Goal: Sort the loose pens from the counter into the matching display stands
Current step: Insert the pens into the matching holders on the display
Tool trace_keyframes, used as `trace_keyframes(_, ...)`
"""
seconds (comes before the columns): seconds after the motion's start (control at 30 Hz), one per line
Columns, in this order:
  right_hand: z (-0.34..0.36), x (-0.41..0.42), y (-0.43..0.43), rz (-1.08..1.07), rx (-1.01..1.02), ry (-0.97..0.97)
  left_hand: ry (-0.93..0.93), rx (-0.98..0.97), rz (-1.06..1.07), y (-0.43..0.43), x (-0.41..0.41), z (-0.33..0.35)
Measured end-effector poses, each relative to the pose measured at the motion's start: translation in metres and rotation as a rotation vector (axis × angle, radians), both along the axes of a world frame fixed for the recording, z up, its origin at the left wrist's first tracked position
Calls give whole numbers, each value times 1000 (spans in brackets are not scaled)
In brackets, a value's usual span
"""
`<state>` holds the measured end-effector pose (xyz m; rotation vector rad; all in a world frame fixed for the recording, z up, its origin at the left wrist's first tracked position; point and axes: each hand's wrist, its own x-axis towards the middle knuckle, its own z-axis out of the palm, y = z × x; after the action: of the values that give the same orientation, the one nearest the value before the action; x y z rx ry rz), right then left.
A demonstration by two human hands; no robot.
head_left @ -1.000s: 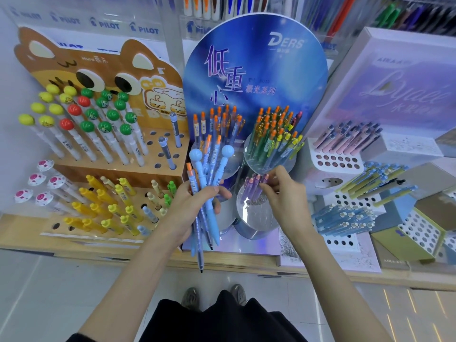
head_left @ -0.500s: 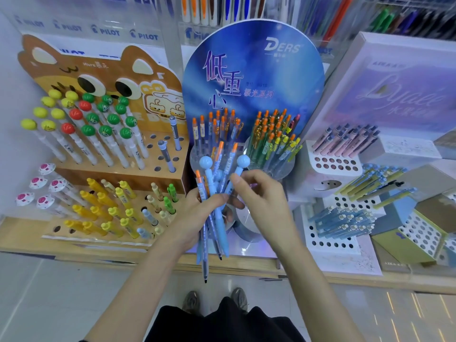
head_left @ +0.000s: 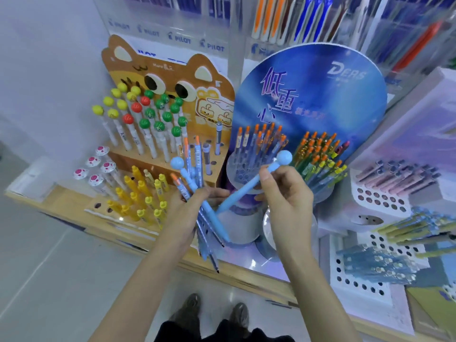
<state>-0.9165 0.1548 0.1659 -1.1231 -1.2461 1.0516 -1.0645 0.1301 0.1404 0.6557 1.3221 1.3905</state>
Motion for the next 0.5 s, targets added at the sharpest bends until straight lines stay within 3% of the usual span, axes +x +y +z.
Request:
trace_keyframes(0.2,11,-45,23,-40,114,-19,-14,-61,160,8,-65,-1)
trace_keyframes(0.5,14,-124,81,-295,227,-252,68,54,-108,48,-141,4)
